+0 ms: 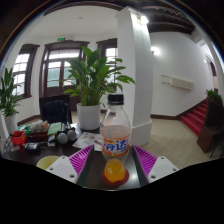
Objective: Pour water
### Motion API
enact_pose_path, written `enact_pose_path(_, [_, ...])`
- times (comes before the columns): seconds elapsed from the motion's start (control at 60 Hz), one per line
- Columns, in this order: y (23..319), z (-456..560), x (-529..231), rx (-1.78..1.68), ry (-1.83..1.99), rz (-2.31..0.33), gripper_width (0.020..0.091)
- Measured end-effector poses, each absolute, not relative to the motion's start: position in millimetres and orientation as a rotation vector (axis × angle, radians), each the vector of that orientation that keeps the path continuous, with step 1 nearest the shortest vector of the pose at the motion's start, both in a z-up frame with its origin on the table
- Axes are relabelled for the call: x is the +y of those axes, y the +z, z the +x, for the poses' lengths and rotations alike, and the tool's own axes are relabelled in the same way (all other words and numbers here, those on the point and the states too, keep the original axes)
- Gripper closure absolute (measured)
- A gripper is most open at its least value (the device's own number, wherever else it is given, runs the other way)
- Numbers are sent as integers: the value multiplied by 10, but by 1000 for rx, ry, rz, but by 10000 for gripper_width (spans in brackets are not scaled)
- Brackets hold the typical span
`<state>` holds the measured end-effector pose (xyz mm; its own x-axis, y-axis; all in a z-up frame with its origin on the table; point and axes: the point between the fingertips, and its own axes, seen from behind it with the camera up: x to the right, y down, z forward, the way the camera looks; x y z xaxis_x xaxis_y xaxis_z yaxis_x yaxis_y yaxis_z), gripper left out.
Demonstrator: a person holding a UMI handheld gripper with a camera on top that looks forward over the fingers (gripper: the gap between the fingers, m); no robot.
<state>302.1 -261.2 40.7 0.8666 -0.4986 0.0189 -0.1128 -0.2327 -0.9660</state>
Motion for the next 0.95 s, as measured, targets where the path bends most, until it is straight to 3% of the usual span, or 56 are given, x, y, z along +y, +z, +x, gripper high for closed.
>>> enact_pose_path(0.467, [645, 1451, -3931, 180, -251, -1840, 358])
enact_pose_path(0.95, [818, 664, -4159, 77, -151, -1805, 359])
